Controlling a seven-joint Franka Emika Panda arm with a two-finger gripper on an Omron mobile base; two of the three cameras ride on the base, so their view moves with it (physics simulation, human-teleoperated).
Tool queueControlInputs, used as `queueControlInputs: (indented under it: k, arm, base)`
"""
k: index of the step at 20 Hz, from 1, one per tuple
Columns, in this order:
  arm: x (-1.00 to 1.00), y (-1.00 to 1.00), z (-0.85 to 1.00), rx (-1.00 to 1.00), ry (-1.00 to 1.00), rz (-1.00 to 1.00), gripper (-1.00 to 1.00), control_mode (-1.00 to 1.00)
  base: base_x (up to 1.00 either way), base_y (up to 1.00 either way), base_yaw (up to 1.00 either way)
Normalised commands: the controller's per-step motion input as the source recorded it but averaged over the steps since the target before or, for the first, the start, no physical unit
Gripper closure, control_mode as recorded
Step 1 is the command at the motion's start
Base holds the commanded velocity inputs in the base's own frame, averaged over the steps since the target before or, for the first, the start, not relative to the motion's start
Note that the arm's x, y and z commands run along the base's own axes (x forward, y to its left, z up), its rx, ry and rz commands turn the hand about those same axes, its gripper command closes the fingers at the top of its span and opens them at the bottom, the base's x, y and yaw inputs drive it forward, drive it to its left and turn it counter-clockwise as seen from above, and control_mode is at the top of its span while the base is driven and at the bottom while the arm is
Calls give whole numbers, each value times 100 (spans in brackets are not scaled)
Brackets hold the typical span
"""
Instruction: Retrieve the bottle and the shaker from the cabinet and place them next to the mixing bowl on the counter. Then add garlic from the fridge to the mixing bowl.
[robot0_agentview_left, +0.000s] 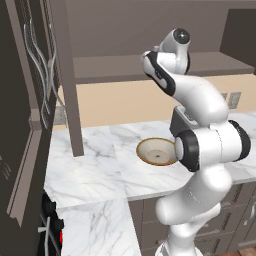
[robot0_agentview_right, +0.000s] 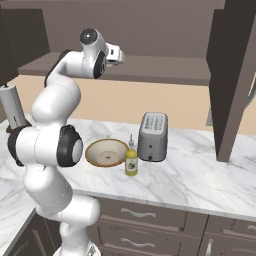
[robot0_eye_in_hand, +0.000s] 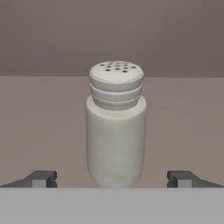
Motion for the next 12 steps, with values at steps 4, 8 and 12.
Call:
queueControlInputs:
  k: [4, 8, 12]
  arm:
    - [28, 0, 0, 0, 0, 0, -100, -100]
    - [24, 0, 0, 0, 0, 0, -100, -100]
    - [16, 0, 0, 0, 0, 0, -100, -100]
  base:
    - [0, 0, 0]
    - [0, 0, 0]
    - [0, 0, 0]
